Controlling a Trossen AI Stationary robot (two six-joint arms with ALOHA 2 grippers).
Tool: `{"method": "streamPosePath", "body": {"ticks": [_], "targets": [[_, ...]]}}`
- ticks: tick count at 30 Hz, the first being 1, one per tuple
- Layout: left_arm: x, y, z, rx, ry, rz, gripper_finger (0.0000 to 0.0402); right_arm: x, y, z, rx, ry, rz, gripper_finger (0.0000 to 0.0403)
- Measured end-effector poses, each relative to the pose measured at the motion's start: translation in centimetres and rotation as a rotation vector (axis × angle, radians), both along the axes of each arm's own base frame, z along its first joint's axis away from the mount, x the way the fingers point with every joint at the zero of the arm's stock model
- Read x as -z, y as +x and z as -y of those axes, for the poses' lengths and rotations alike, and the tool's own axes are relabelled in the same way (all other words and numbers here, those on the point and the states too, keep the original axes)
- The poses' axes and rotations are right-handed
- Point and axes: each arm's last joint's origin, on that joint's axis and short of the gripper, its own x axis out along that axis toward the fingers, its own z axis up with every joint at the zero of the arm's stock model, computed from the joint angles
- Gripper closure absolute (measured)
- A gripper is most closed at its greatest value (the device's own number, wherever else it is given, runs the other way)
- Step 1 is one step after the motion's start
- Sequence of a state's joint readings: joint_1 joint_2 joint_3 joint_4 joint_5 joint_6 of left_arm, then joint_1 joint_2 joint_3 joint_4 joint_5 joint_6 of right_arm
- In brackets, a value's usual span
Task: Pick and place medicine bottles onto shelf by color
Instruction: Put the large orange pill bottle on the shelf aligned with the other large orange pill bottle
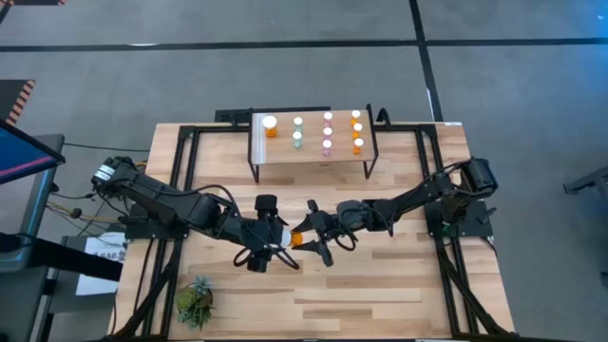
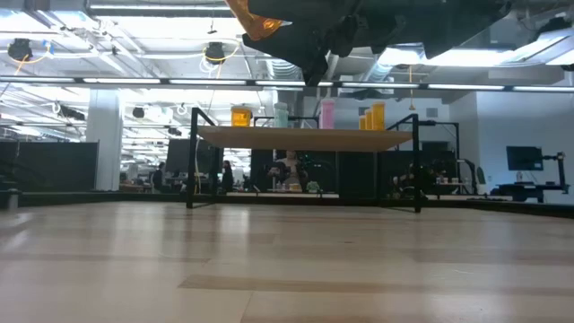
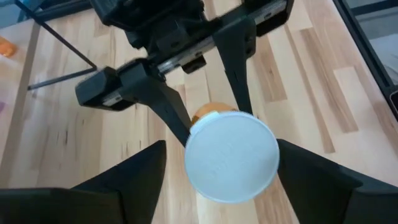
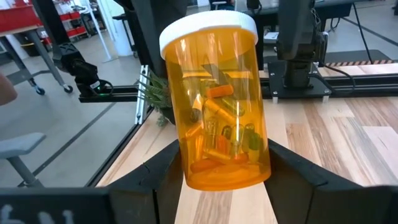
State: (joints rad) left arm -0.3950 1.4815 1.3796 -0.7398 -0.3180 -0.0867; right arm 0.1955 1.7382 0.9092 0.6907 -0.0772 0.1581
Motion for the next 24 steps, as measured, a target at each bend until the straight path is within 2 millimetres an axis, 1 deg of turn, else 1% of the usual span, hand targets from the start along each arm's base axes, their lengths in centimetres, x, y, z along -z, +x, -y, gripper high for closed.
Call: {"method": "streamPosePath", "body": {"ticks": [11, 15, 18, 24], "targets": [[0.09, -0.06, -0.09, -0.001, -0.006, -0.014, 0.0189, 0.02, 0.0, 0.0, 0.0, 0.002, -0.002, 0.0189], [0.1, -0.07, -0.05, 0.009, -0.018, -0.019, 0.0208, 0.04, 0.01, 0.0, 0.0, 0.002, -0.003, 0.0189], [0.09, -0.07, -0.05, 0.009, -0.018, -0.019, 0.0211, 0.04, 0.01, 0.0, 0.0, 0.001, -0.003, 0.0189], [0.09, -0.07, -0.06, 0.01, -0.017, -0.018, 0.02, 0.04, 0.01, 0.0, 0.0, 0.001, -0.002, 0.0189]]}}
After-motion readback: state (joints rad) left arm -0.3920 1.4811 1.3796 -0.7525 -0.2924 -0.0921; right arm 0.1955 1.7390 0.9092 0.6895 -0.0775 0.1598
